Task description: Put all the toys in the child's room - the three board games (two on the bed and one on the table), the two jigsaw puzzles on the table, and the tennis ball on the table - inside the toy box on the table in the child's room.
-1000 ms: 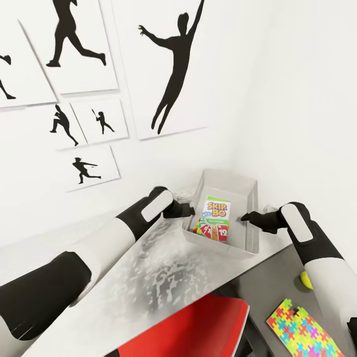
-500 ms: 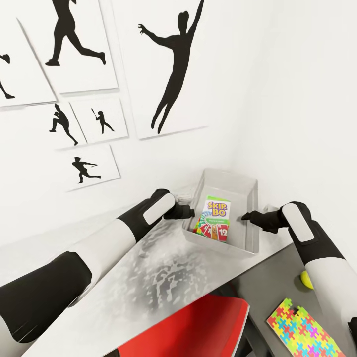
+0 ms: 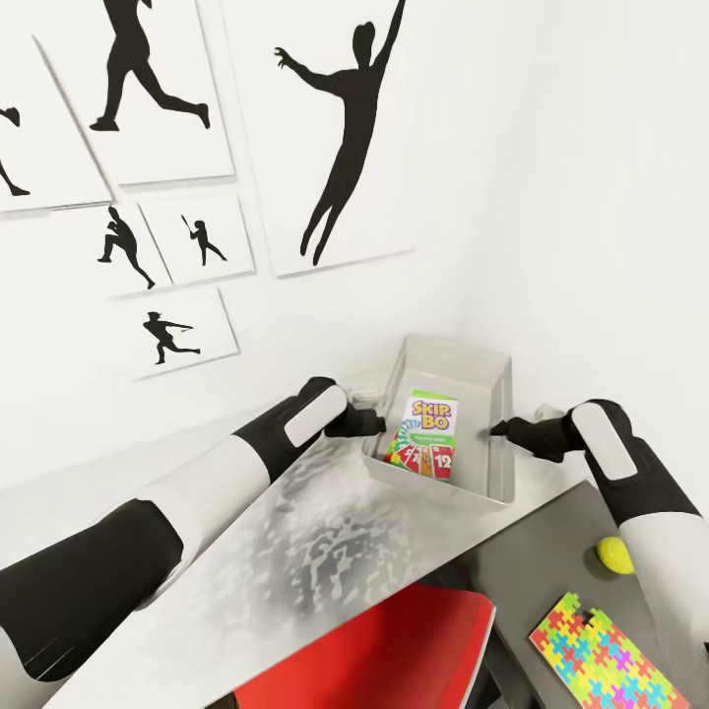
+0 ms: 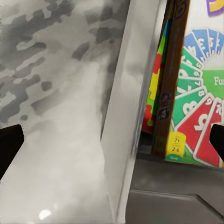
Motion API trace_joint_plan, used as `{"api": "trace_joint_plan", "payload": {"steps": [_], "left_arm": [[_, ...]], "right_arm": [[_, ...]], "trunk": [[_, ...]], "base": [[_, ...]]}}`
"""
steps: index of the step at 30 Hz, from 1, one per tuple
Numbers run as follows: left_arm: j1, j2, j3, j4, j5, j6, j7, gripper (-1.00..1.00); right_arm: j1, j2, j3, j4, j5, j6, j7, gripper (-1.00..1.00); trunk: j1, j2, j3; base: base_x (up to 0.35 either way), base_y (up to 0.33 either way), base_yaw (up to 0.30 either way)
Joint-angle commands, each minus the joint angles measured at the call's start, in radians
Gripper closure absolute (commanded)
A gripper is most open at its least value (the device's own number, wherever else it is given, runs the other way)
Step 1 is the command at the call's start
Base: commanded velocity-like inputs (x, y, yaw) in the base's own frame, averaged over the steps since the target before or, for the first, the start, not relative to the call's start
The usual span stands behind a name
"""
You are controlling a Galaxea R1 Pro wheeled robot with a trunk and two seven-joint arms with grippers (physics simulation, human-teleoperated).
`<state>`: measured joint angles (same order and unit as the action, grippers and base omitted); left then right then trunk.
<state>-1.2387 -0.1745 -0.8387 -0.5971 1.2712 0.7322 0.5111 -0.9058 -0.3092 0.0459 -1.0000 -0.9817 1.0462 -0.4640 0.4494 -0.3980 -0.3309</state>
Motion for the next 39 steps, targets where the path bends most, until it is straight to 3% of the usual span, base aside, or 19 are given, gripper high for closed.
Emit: {"api": "trace_joint_plan", "payload": {"steps": [1, 11, 17, 24, 39], "left_arm": [[-0.002, 0.000, -0.003, 0.003, 0.009, 0.000, 0.008, -1.00], [-0.002, 0.000, -0.010, 0.022, 0.010, -0.027, -0.004, -1.00], [-0.002, 0.000, -0.057, 0.065, 0.009, -0.057, -0.042, -1.00], [-0.002, 0.000, -0.081, 0.079, 0.010, -0.083, -0.077, -1.00], [-0.002, 0.000, -0.089, 0.082, 0.010, -0.088, -0.090, -1.00]], "right_arm": [[-0.001, -0.003, 0.003, -0.005, -0.011, 0.001, -0.010, -1.00], [0.005, -0.025, 0.002, -0.075, -0.020, 0.001, -0.010, -1.00], [0.016, -0.028, 0.003, -0.086, -0.023, 0.001, -0.010, -1.00], [0.019, -0.028, 0.003, -0.088, -0.023, 0.001, -0.010, -1.00], [0.021, -0.028, 0.005, -0.089, -0.024, 0.001, -0.010, -1.00]], "trunk": [[0.001, -0.002, -0.002], [0.001, -0.002, -0.002], [0.001, -0.002, -0.002], [0.001, -0.002, -0.002], [0.001, -0.002, -0.002]], "base": [[0.000, 0.000, 0.000], [0.000, 0.000, 0.000], [0.000, 0.000, 0.000], [0.000, 0.000, 0.000], [0.000, 0.000, 0.000]]}}
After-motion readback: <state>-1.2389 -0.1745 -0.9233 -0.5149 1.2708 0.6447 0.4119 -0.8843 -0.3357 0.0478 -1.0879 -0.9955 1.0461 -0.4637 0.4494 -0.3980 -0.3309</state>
